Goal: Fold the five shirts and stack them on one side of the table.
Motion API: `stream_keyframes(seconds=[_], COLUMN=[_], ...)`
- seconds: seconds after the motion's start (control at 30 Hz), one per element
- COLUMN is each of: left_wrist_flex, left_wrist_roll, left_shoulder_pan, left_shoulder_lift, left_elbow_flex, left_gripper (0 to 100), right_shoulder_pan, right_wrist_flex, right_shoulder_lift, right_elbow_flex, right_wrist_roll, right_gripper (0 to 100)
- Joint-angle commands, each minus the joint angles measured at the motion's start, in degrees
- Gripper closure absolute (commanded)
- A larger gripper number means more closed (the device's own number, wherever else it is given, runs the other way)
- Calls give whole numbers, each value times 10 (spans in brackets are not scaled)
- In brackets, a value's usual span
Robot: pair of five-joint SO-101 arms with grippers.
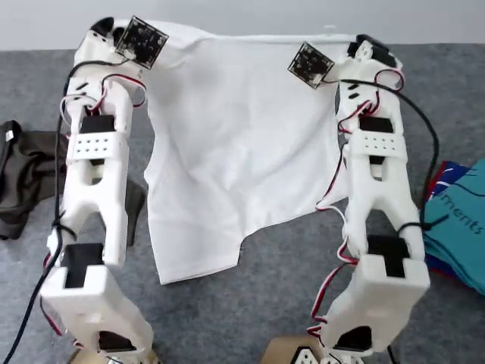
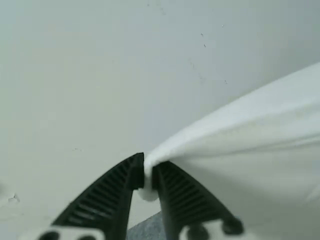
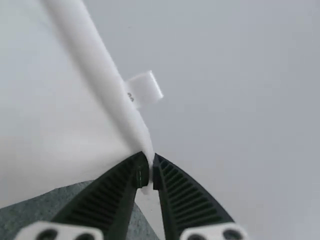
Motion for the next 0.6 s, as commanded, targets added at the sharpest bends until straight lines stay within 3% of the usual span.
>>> stream_keyframes(seconds=[0.0, 0.2, 0.57], left_wrist_flex=[-13, 91, 472], left_wrist_roll=[-2, -2, -2], left_shoulder_pan=[-5, 6, 12], left_shoulder_lift=[10, 19, 18], left_elbow_flex=[-60, -107, -220], left_gripper=[997, 997, 997], right_shoulder_pan=[0, 1, 3], right_wrist_flex=[-9, 3, 230], right_shoulder_lift=[14, 36, -1], right_elbow_flex=[-77, -106, -106], right_wrist_roll=[6, 6, 4], right_gripper=[987, 987, 987])
